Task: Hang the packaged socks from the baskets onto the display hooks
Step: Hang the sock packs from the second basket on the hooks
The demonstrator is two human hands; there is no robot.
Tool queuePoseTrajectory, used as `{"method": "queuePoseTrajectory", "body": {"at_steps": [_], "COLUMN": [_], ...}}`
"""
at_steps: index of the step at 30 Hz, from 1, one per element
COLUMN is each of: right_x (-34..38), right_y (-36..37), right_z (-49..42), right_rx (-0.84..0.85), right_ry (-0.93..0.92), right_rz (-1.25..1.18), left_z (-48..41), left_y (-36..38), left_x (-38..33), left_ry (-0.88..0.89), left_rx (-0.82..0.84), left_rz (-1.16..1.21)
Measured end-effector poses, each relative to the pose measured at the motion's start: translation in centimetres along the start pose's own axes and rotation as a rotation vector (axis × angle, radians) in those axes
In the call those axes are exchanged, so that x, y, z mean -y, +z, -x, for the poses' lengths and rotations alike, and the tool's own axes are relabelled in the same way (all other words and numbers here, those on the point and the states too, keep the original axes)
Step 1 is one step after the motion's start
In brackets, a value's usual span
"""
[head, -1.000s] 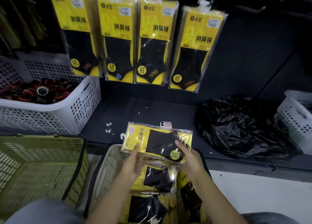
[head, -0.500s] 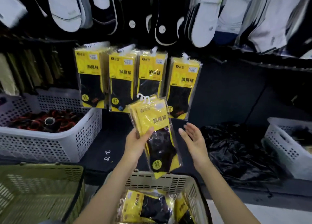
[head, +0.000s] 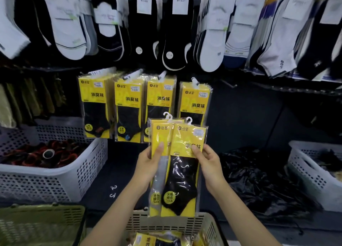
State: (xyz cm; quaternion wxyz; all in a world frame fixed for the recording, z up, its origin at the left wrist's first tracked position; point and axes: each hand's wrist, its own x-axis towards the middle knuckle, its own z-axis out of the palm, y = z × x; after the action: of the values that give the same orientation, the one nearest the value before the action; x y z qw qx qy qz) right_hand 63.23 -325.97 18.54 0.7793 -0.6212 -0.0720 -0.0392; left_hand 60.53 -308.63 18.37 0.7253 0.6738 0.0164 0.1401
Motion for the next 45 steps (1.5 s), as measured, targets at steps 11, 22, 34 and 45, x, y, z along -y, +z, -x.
{"method": "queuePoseTrajectory", "body": {"at_steps": [11, 22, 34, 45], "right_x": [5.6, 4.1, 1.2, 4.4], "right_y": [-1.2, -0.1, 0.3, 2.8], "right_z": [-9.2, -16.2, -25.1, -14.6], "right_rx": [-0.196, -0.117, -0.52, -0.021], "right_ry": [-0.135, -0.201, -0.044, -0.103], "right_rz": [0.035, 0.132, 0.208, 0.126], "left_z": [-6.1, -9.4, -12.2, -9.9], "left_y": [-3.0, -2.2, -1.5, 0.4], "left_x": [-3.8, -5.4, -5.4, -6.3], "left_ry": [0.079, 0.14, 0.202, 0.181], "left_rx": [-0.235, -0.189, -0.146, -0.104], "left_rz": [-0.077, -0.03, -0.013, 0.057]}}
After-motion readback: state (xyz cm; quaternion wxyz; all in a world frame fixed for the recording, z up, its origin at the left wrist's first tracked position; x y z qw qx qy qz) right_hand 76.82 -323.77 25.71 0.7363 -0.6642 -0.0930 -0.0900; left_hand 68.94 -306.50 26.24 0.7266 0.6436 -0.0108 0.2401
